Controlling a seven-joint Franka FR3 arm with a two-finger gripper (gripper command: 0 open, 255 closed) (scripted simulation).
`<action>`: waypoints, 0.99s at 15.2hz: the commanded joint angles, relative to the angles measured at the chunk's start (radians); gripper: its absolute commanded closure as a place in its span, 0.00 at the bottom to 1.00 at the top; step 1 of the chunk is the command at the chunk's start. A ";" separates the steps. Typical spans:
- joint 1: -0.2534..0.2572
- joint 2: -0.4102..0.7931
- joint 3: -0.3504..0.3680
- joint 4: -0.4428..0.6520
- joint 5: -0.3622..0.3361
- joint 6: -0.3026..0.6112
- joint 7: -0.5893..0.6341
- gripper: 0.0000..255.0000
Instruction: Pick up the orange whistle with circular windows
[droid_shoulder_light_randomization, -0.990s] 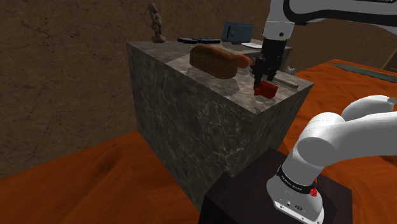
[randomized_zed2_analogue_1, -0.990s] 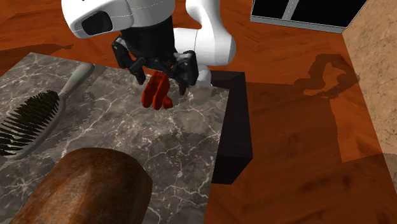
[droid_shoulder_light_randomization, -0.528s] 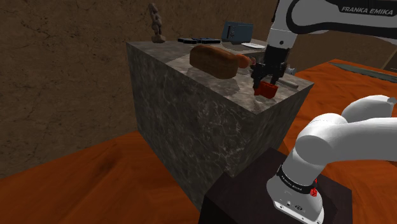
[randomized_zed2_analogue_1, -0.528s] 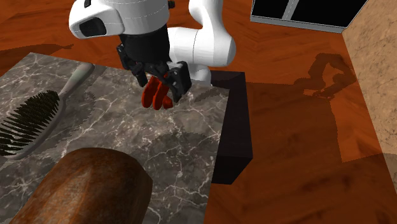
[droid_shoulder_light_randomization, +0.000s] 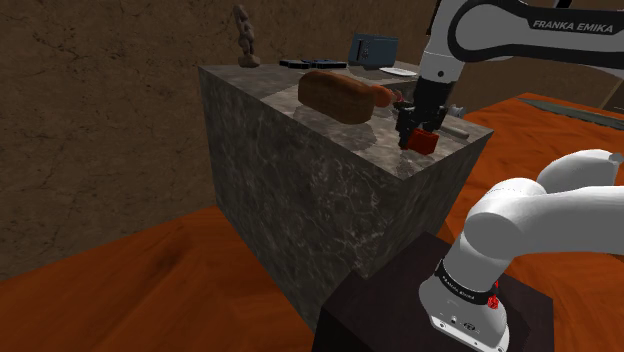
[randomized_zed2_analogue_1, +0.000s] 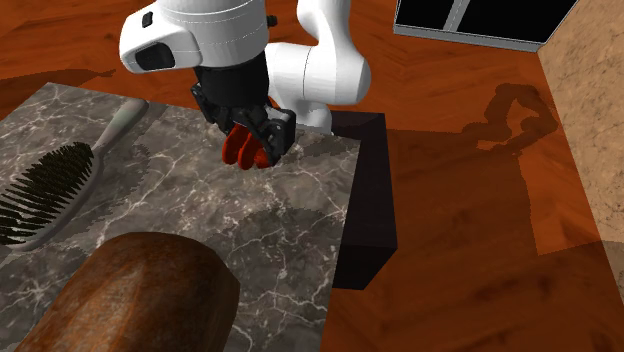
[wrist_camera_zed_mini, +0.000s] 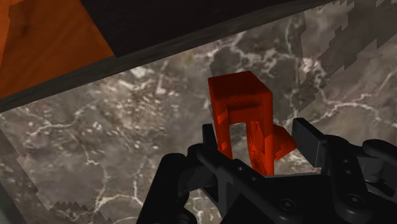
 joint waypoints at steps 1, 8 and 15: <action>0.000 0.000 0.000 -0.001 0.000 0.000 0.000 1.00; 0.001 0.012 0.001 0.045 0.001 -0.033 -0.001 1.00; 0.003 0.045 0.004 0.157 0.005 -0.112 -0.002 1.00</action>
